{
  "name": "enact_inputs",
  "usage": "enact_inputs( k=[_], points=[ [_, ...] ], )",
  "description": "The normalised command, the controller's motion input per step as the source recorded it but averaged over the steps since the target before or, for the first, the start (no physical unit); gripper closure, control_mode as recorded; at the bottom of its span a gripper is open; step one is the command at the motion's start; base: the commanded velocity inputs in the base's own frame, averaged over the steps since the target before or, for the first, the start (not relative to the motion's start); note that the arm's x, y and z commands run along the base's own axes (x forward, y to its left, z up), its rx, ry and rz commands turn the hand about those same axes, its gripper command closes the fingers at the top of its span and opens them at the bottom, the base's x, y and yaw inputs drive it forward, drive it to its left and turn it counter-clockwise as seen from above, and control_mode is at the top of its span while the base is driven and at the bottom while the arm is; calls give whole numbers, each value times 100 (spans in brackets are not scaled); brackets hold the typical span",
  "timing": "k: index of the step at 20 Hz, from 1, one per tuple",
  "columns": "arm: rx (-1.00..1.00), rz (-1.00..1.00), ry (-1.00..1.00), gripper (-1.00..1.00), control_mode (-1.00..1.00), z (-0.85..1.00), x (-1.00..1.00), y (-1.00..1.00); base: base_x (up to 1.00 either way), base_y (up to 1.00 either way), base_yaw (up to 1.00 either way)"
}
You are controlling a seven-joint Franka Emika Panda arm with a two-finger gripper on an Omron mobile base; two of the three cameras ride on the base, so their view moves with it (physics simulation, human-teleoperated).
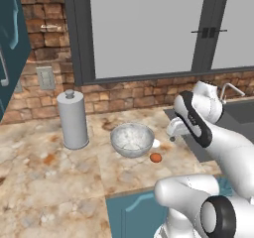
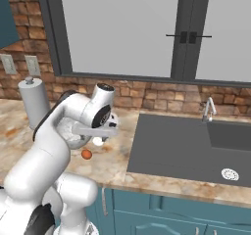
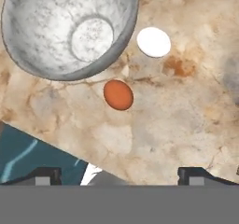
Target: Gather the eggs and milk located in the vicinity of the sink area and place them right next to the bowl.
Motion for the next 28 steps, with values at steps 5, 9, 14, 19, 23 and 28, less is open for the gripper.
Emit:
enact_inputs(
  k=[5,9,14,19,23,28],
  points=[
    [-27,-66,8,-100,-100,-18,-19,0,0,0,0],
    [-29,-43,-4,-100,-100,10,-43,1,0,0,0],
    [-12,-31,0,-100,-100,72,-44,0,0,0,0],
    [-4,-13,8,-100,-100,54,-23,0,0,0,0],
    [0,0,6,-100,-100,4,-2,-2,0,0,0],
    [0,0,0,-100,-100,0,0,0,0,0,0]
  ],
)
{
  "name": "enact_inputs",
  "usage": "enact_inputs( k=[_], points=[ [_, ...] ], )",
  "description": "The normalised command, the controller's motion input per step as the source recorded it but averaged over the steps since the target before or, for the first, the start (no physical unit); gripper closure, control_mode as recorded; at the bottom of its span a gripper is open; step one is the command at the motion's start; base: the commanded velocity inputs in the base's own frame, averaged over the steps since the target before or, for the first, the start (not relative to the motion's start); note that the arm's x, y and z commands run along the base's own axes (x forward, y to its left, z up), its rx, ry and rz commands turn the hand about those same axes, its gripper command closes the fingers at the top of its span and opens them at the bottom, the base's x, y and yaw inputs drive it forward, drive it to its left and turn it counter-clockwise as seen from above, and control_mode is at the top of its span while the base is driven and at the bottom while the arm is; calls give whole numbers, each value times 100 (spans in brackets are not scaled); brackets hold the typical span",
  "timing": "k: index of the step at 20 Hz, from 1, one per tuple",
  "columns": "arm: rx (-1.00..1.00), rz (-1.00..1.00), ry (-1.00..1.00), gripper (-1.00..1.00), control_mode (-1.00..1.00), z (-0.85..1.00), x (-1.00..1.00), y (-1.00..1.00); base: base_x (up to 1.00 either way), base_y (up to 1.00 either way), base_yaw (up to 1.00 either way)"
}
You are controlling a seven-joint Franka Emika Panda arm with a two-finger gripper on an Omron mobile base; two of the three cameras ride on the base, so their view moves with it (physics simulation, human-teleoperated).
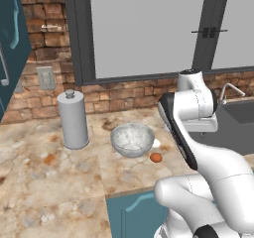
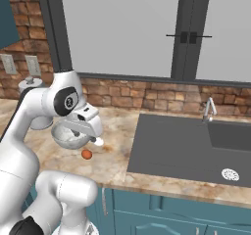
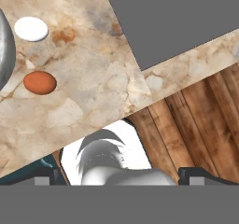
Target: Gather the eggs and milk located in the vicinity of the sink area and place them right next to the bowl.
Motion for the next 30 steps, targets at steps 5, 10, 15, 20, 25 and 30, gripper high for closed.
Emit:
enact_inputs(
  k=[5,10,15,20,25,30],
  points=[
    [0,0,0,-100,100,-4,0,-25,-2,-36,0],
    [0,0,0,-100,100,0,0,0,0,-100,0],
    [0,0,0,-100,100,0,0,0,-3,-100,0],
    [0,0,0,-100,100,0,0,0,-3,-100,0],
    [0,0,0,-100,100,0,0,0,0,-92,0],
    [0,0,0,-100,100,0,0,0,0,-62,0]
  ],
)
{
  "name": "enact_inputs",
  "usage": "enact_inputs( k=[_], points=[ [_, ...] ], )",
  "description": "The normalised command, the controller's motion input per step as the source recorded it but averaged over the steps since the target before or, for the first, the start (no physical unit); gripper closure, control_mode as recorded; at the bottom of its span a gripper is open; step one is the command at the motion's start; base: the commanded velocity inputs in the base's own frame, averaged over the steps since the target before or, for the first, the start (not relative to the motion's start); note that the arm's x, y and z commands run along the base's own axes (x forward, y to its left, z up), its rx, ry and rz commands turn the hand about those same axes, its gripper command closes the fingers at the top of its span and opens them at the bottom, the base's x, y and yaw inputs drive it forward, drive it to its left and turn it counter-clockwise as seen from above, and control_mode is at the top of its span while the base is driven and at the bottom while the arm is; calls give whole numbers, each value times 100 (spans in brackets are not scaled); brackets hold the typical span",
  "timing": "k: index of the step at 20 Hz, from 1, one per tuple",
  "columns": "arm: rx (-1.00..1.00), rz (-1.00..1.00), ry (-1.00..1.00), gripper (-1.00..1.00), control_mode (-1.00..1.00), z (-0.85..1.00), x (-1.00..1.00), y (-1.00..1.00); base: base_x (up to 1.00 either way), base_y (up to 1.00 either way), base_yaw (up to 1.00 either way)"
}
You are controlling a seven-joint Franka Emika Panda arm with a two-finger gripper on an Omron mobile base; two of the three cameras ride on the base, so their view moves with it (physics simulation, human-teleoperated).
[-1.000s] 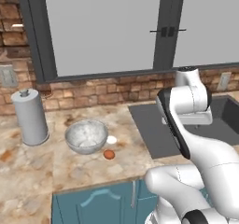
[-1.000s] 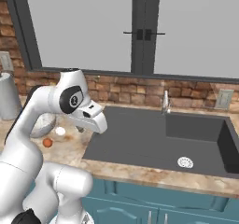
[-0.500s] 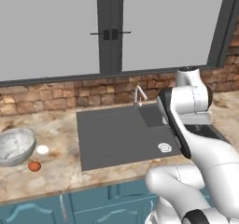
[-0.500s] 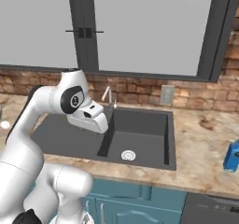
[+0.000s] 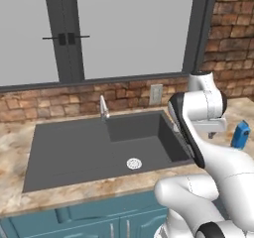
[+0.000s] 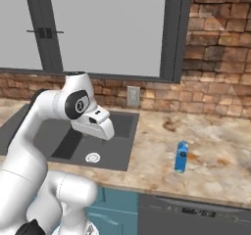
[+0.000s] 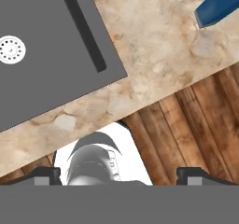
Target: Gather the eggs and milk located in the vicinity of the sink area and place them right next to the bowl.
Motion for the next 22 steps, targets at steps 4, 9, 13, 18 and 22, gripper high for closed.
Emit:
enact_inputs(
  k=[4,9,13,18,22],
  points=[
    [0,0,0,-100,100,0,0,0,0,-42,-1],
    [0,0,0,-100,100,0,0,0,0,-34,-2],
    [0,0,0,-100,100,0,0,0,0,-50,0],
    [0,0,0,-100,100,0,0,0,1,-67,0],
    [0,0,0,-100,100,0,0,0,0,-51,0]
  ],
)
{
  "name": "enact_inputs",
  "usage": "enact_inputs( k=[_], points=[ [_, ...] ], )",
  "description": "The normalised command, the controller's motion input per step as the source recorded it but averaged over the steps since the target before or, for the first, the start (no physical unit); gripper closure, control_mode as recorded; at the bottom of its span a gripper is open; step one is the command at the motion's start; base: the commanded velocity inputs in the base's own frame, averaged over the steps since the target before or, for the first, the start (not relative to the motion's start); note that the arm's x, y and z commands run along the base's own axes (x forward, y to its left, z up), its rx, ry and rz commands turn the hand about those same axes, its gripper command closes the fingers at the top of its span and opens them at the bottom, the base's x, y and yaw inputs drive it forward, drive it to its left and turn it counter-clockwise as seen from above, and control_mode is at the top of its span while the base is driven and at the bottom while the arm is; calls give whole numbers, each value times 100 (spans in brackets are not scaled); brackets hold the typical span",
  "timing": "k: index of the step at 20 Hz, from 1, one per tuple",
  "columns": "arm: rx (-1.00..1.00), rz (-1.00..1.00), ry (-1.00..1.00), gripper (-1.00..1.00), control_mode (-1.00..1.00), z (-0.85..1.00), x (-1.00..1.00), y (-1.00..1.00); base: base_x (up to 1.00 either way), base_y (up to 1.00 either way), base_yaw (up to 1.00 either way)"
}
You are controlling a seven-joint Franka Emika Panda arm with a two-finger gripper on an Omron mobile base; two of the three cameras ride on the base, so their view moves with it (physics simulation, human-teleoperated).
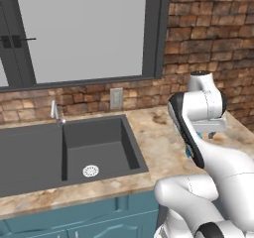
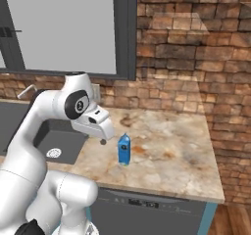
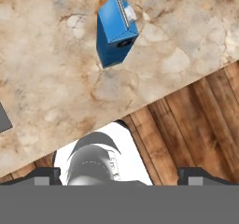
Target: Gather the eggs and milk located in the vicinity of the sink area and place them right next to the bowl.
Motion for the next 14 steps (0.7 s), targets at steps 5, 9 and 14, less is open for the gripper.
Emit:
enact_inputs(
  k=[5,9,14],
  points=[
    [1,0,0,-100,-100,-3,0,-13,0,-7,0],
    [1,2,0,-100,-100,0,0,-13,0,0,0],
    [1,1,1,-100,-100,0,0,-17,0,0,0]
  ],
)
